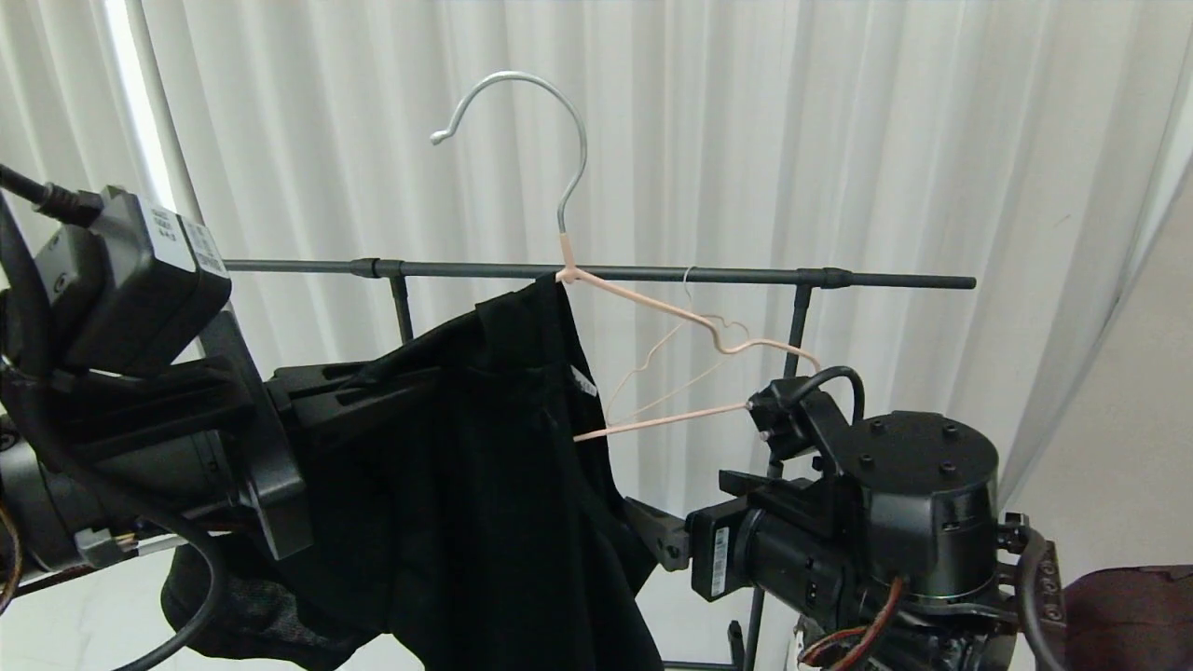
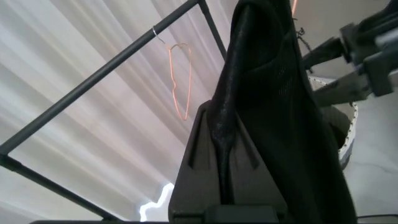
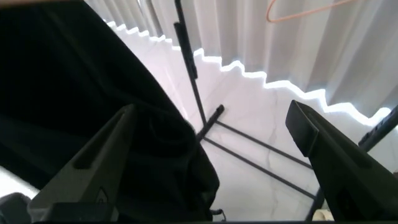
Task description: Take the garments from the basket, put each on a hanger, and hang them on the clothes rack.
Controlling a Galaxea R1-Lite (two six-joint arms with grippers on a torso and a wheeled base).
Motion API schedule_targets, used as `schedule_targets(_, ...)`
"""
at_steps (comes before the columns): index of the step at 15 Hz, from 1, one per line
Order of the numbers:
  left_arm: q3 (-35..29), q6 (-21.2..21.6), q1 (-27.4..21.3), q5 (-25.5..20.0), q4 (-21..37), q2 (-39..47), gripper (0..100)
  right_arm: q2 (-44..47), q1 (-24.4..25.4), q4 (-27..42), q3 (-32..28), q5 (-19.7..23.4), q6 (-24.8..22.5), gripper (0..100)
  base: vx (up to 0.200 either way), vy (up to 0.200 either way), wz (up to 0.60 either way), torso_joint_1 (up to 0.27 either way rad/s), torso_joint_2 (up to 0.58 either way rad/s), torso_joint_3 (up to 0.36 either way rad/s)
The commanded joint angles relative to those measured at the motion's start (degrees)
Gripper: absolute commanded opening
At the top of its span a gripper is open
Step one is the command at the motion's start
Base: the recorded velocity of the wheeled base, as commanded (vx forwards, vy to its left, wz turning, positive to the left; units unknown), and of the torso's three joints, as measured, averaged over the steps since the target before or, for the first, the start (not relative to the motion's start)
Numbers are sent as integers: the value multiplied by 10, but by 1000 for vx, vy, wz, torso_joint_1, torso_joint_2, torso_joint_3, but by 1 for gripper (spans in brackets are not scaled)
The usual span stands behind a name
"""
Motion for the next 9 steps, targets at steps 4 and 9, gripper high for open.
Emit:
schedule_targets(4,-12,0,-2,0,-1,0,0,27,8,1,5,-3,-4,100,0,0,0,0,0,0)
schedule_targets(9,-10,0,1,1,-1,-1,0,20,1,98,15,-78,-16,100,0,0,0,0,0,0)
